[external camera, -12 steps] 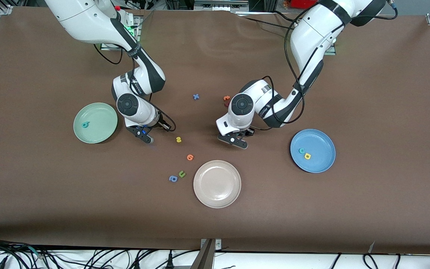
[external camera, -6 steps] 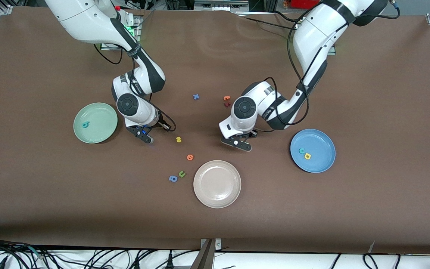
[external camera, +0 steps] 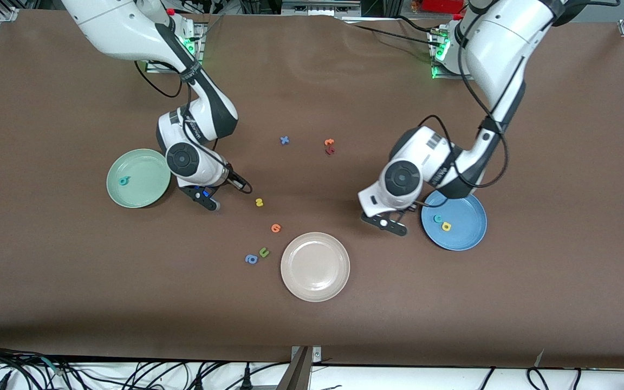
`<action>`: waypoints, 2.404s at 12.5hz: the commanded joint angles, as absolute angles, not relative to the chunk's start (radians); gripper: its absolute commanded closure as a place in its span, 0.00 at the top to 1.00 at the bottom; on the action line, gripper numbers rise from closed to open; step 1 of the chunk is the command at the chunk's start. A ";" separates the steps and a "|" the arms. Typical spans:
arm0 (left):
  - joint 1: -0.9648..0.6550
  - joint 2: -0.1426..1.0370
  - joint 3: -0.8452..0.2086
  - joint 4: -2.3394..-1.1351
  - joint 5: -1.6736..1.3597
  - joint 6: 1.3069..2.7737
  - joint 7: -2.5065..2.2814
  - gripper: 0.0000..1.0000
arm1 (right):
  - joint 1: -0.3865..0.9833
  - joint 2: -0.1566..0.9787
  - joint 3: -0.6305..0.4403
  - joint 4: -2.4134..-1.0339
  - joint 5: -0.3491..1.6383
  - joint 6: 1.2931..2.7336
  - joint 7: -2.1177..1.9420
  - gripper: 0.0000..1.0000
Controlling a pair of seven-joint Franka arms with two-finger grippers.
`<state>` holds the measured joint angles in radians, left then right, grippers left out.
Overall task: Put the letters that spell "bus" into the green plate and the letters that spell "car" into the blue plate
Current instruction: 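Place the C on the blue plate while the right gripper places the u, then raise the left arm to rest while the right gripper reaches the 2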
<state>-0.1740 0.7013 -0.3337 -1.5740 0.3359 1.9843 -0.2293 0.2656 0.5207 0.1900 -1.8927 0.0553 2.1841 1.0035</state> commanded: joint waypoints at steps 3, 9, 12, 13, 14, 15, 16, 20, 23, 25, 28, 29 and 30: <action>-0.056 0.686 -0.339 -1.606 0.430 1.919 -0.048 0.10 | 0.261 0.442 0.028 -1.850 0.052 1.953 0.734 0.09; 0.135 0.663 -0.365 -1.626 0.384 1.891 0.296 1.00 | 0.258 0.423 -0.224 -1.946 0.066 1.933 0.252 0.10; 0.127 0.634 -0.397 -1.612 0.351 1.850 0.287 1.00 | 0.250 0.431 -0.281 -2.032 0.069 2.046 0.115 0.11; 0.130 0.605 -0.411 -1.609 0.324 1.821 0.284 1.00 | 0.239 0.440 -0.281 -2.034 0.069 2.051 0.109 0.12; 0.130 0.569 -0.411 -1.605 0.280 1.787 0.284 1.00 | 0.238 0.445 -0.279 -2.034 0.069 2.052 0.106 0.14; 0.130 0.527 -0.411 -1.603 0.229 1.758 0.282 1.00 | 0.238 0.445 -0.279 -2.034 0.069 2.054 0.107 0.26; 0.130 0.484 -0.411 -1.601 0.201 1.738 0.278 1.00 | 0.238 0.445 -0.279 -2.034 0.071 2.052 0.107 0.44; 0.124 0.313 -0.414 -1.577 0.196 1.559 0.126 1.00 | 0.239 0.420 -0.276 -2.022 0.121 2.033 0.118 0.98; 0.133 0.183 -0.365 -1.542 0.079 1.503 0.137 1.00 | 0.261 0.402 -0.238 -1.964 0.173 1.965 0.202 0.98; 0.060 0.112 -0.187 -1.557 -0.006 1.544 0.138 1.00 | 0.264 0.403 -0.160 -1.921 0.179 1.986 0.299 0.98; -0.061 0.068 -0.040 -1.559 -0.045 1.569 0.073 1.00 | 0.314 0.426 -0.063 -1.829 0.175 2.031 0.449 0.98; -0.066 0.051 -0.041 -1.565 -0.016 1.572 0.011 1.00 | 0.359 0.431 -0.054 -1.816 0.172 2.069 0.452 0.98; -0.057 0.014 -0.041 -1.615 -0.012 1.577 -0.012 1.00 | 0.411 0.440 -0.051 -1.815 0.176 2.130 0.453 0.98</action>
